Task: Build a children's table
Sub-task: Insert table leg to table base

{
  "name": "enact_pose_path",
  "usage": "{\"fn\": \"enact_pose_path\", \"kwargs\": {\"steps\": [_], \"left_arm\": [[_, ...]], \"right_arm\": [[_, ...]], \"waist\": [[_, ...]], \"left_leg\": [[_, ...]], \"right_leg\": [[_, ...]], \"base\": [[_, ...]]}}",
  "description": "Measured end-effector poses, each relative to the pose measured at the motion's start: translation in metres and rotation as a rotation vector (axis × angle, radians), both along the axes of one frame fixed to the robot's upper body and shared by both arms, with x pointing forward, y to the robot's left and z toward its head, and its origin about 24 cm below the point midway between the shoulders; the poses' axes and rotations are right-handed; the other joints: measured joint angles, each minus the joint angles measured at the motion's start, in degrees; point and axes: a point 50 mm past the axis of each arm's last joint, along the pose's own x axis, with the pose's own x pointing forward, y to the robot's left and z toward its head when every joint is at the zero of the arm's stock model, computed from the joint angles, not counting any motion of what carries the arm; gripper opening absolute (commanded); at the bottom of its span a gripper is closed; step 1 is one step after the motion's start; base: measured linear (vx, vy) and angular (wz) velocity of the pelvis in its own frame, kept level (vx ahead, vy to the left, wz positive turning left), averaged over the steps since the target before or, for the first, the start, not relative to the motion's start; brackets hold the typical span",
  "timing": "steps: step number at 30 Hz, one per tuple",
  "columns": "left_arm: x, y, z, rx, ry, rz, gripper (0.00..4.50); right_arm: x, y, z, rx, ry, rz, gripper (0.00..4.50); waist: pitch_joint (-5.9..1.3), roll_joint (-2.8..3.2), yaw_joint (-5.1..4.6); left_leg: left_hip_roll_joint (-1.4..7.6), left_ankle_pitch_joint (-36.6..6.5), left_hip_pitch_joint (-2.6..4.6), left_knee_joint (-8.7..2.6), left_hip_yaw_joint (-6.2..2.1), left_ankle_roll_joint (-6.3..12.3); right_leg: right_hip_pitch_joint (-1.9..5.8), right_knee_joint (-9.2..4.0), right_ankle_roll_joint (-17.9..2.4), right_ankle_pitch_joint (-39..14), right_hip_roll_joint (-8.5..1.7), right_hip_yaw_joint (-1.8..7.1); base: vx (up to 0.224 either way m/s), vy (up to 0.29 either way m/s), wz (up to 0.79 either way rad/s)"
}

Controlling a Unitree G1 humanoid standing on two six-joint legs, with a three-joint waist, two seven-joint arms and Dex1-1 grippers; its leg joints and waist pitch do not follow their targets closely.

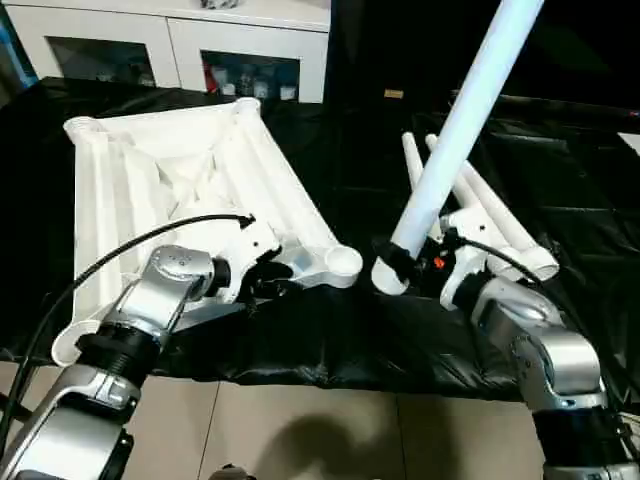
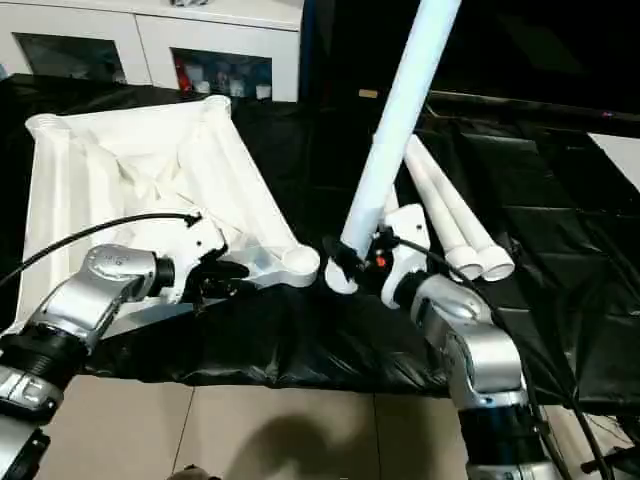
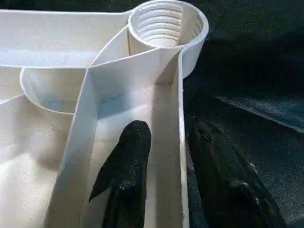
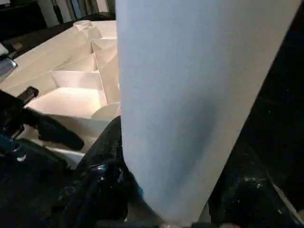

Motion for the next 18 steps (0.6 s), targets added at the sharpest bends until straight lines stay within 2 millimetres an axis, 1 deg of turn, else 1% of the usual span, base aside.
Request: {"fn": "enact_pose_path", "kwargs": {"steps": [2,4,5,7,9,12,14,18], "left_arm": [[0.001,0.0,0.0,0.007,0.006,-0.003,1.18],[0.002,0.001,0.001,0.015,0.01,-0.007,0.87],[0.002,0.001,0.001,0.019,0.012,-0.01,0.8],[0.002,0.002,0.0,0.023,0.013,-0.019,0.8],[0.003,0.002,0.001,0.023,0.009,-0.022,0.46],[0.002,0.001,0.001,0.017,0.003,-0.049,0.33],[0.001,0.0,0.002,0.014,-0.003,-0.068,0.01],[-0.002,0.003,0.002,0.017,-0.015,-0.104,0.0]], "right_arm": [[0.001,0.002,0.001,0.0,0.006,0.021,1.89],[0.003,0.005,0.001,-0.002,0.017,0.044,1.89],[0.005,0.008,0.001,-0.004,0.021,0.059,1.89],[0.007,0.012,0.002,-0.005,0.023,0.086,1.89],[0.011,0.016,0.004,-0.001,0.025,0.111,1.89],[0.016,0.019,0.002,-0.007,0.034,0.148,1.89],[0.017,0.02,-0.002,-0.005,0.039,0.166,1.89],[0.017,0.02,-0.009,0.01,0.062,0.188,1.89]], "waist": [[0.0,0.0,0.02],[0.02,0.04,-0.08],[0.03,0.08,-0.14],[0.04,0.11,-0.15],[0.04,0.11,-0.13],[0.04,0.11,-0.12],[0.05,0.1,-0.1],[0.05,0.11,0.02]], "left_leg": [[0.0,0.0,-0.01,0.0,0.0,0.0],[0.01,0.0,0.0,0.0,0.0,0.0],[0.01,0.0,-0.01,-0.01,0.0,0.0],[0.02,0.0,0.0,-0.02,0.0,0.0],[0.04,0.0,-0.02,-0.03,0.0,-0.01],[0.06,0.0,-0.06,-0.03,0.01,-0.01],[0.07,0.0,-0.11,-0.03,0.01,0.02],[0.09,0.1,-0.17,-0.06,0.02,0.08]], "right_leg": [[0.0,0.0,0.0,0.0,0.0,-0.01],[0.0,0.0,0.0,0.0,0.0,-0.01],[0.0,0.0,0.0,0.0,-0.01,-0.02],[0.01,0.0,0.0,0.0,-0.02,-0.06],[0.01,0.0,0.0,0.0,-0.03,-0.12],[0.02,-0.01,-0.1,0.0,-0.05,-0.19],[0.01,-0.03,-0.1,0.0,-0.07,-0.23],[0.0,-0.03,-0.2,-0.1,-0.12,-0.37]], "base": [[0.0,0.0,0.0],[0.0,0.0,0.0],[0.0,0.0,0.0],[0.0,0.0,0.0],[0.0,0.0,0.0],[0.0,0.0,0.0],[0.0,0.0,0.0],[0.0,0.0,0.0]]}}
